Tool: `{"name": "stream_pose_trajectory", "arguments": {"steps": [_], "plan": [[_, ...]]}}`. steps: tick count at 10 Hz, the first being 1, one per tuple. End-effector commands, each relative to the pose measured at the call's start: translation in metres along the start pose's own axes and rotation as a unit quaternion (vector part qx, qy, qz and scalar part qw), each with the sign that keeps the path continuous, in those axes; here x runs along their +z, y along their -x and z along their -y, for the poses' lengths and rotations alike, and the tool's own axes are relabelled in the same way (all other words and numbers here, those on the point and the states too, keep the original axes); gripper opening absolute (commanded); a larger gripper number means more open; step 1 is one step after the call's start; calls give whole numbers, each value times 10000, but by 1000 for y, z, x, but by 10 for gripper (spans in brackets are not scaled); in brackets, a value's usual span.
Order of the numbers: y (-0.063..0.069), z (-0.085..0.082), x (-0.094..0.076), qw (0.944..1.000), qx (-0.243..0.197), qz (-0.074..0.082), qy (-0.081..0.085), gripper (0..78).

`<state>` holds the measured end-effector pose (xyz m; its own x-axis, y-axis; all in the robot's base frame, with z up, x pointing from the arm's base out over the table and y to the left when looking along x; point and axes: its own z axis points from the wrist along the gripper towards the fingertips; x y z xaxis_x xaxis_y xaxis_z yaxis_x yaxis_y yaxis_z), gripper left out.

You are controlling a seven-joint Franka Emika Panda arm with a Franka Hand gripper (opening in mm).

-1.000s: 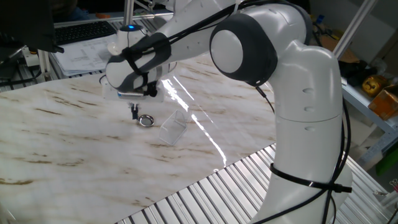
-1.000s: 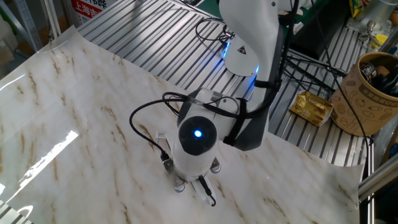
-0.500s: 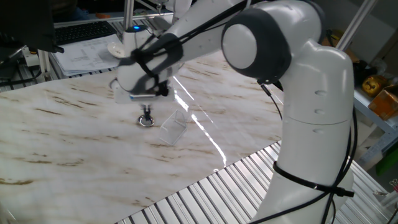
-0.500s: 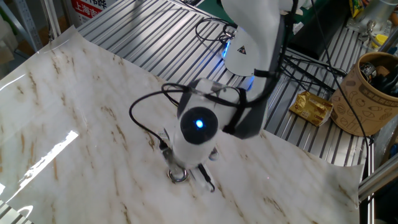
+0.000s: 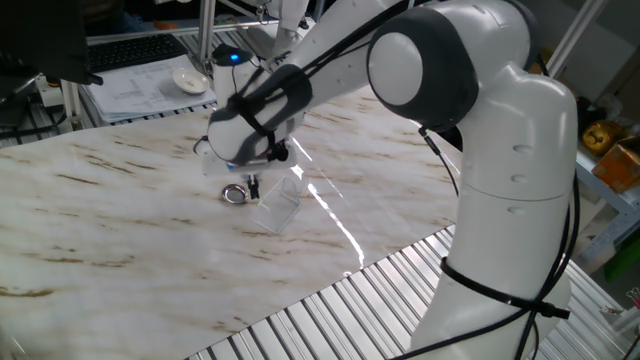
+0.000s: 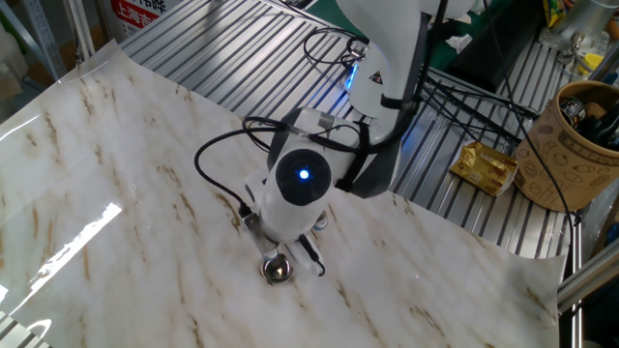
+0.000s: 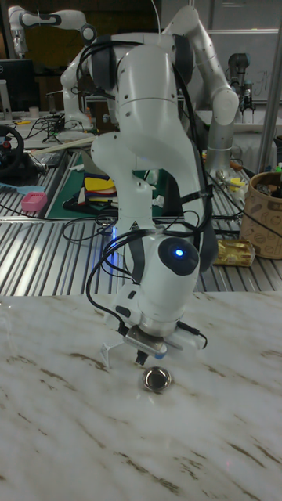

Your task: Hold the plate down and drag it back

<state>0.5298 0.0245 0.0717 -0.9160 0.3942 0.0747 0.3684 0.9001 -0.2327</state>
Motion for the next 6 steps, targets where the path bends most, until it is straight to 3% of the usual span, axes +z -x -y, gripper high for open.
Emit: {"name": "stream_pose_trajectory", "arguments": {"steps": [1,6], "plan": [[1,0,3,10000,4,79,13,0],[3,-3,6,9994,92,252,223,0]]}}
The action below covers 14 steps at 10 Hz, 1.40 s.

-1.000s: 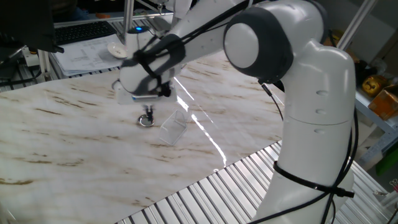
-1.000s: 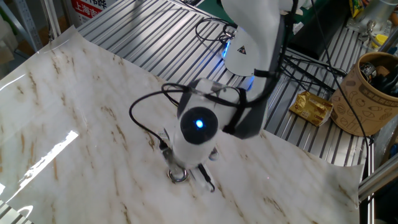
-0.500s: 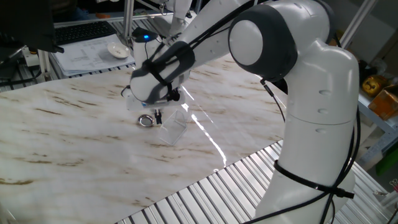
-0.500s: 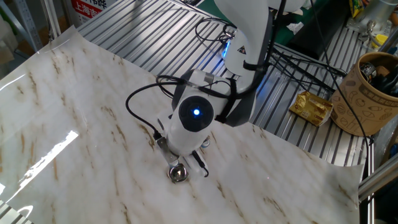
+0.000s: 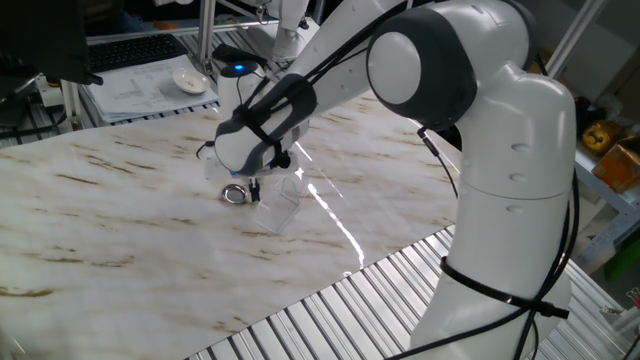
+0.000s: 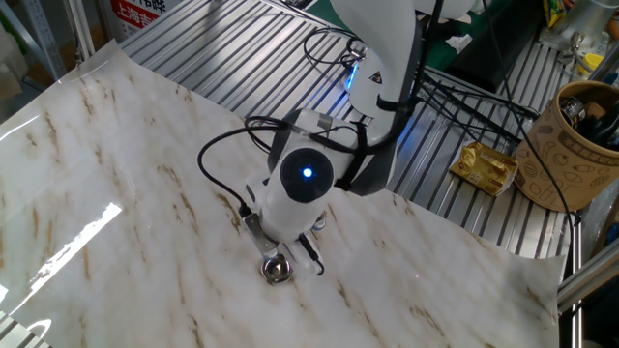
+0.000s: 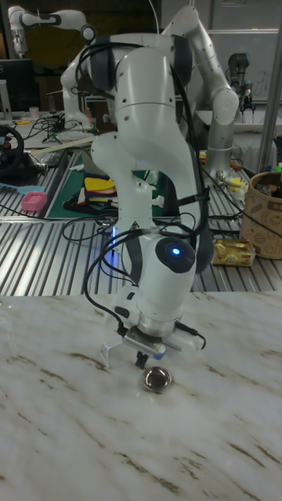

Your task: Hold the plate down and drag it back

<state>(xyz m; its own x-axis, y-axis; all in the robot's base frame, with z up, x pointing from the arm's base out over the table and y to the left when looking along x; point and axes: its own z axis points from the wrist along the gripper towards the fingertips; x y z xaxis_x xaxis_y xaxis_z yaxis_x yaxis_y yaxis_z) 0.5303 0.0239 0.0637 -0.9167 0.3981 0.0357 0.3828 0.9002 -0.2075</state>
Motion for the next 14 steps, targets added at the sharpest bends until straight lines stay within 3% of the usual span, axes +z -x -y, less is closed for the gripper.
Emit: {"name": "stream_pose_trajectory", "arguments": {"steps": [1,4,6,9,11,13,14], "plan": [[4,-3,-2,9998,60,100,146,0],[8,-7,-4,9996,136,108,201,0],[16,-14,-8,9992,219,106,325,0],[22,-20,-11,9981,305,76,521,0],[24,-24,-14,9961,395,7,795,0],[25,-25,-15,9960,396,-3,798,0],[24,-25,-18,9981,215,-81,575,0]]}}
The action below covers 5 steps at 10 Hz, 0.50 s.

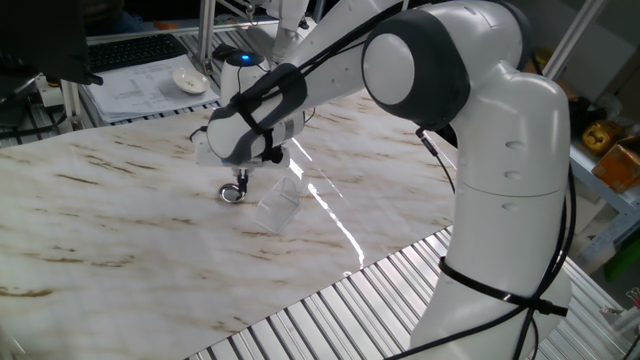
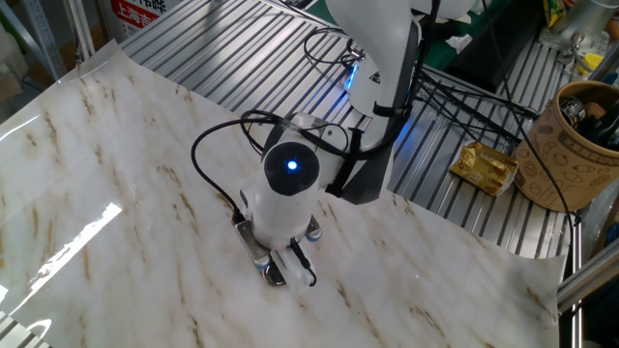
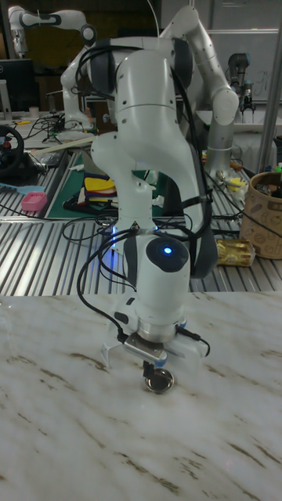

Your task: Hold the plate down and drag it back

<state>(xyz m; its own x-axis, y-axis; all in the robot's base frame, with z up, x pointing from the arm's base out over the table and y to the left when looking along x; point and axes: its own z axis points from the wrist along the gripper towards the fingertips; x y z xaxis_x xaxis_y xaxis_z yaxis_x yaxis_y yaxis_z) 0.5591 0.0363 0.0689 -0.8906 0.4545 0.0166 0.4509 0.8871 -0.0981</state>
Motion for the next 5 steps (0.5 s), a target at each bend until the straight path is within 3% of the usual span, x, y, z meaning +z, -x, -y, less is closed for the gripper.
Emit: {"name": "stream_pose_trajectory", "arguments": {"steps": [1,2,5], "plan": [[3,-5,-9,9996,-198,-187,-41,0],[2,-4,-12,9989,-320,-281,-178,0],[-9,7,-11,9981,-434,-231,-380,0]]}}
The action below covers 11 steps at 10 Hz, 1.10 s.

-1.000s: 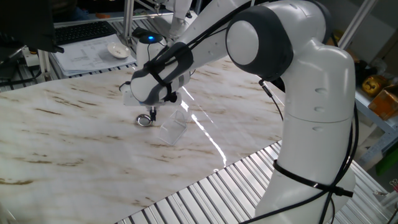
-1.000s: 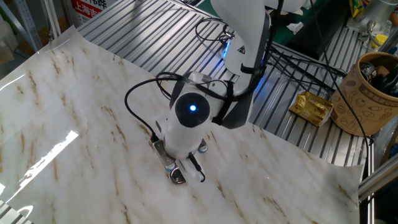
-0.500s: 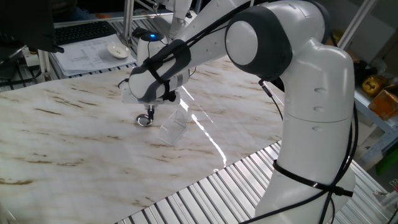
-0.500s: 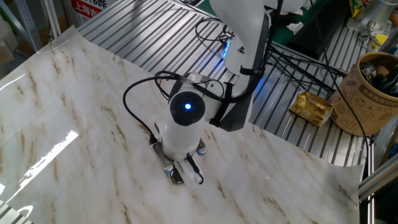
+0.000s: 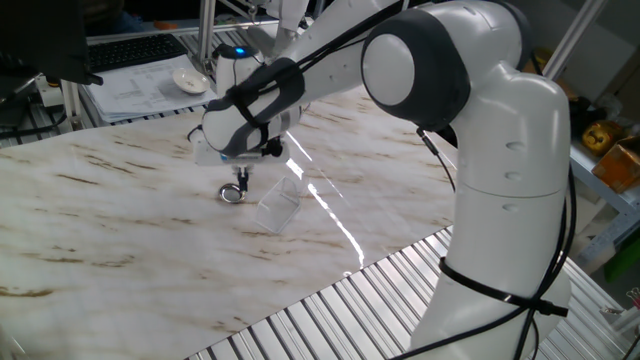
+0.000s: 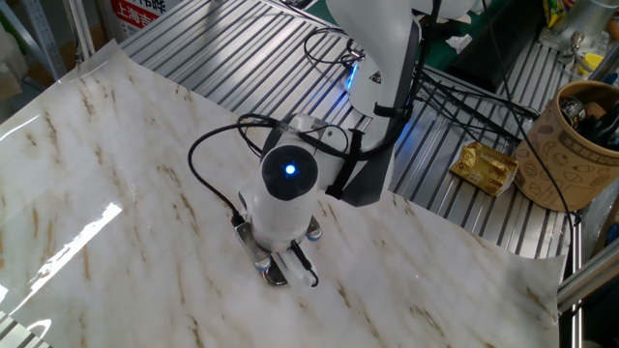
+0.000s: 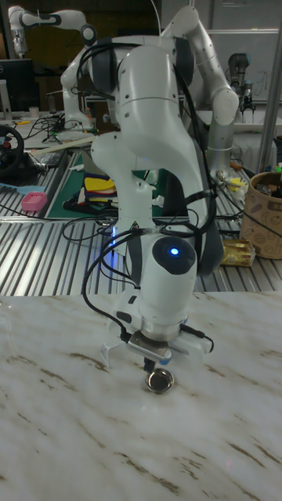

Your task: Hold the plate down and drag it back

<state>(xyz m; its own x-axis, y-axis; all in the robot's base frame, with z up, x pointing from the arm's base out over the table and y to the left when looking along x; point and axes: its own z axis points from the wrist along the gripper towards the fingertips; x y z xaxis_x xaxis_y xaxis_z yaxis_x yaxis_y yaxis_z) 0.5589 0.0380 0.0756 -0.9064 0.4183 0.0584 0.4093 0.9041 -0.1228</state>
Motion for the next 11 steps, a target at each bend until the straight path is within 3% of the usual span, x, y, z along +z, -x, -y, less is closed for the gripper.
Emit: {"name": "stream_pose_trajectory", "arguments": {"steps": [1,5,8,9,11], "plan": [[-13,14,-1,9992,-235,-16,-321,0],[-13,14,14,9990,-226,90,-371,0],[-9,10,15,9996,-137,144,-214,0],[-4,3,11,9998,-24,167,58,0],[1,-7,5,9990,100,223,370,0]]}}
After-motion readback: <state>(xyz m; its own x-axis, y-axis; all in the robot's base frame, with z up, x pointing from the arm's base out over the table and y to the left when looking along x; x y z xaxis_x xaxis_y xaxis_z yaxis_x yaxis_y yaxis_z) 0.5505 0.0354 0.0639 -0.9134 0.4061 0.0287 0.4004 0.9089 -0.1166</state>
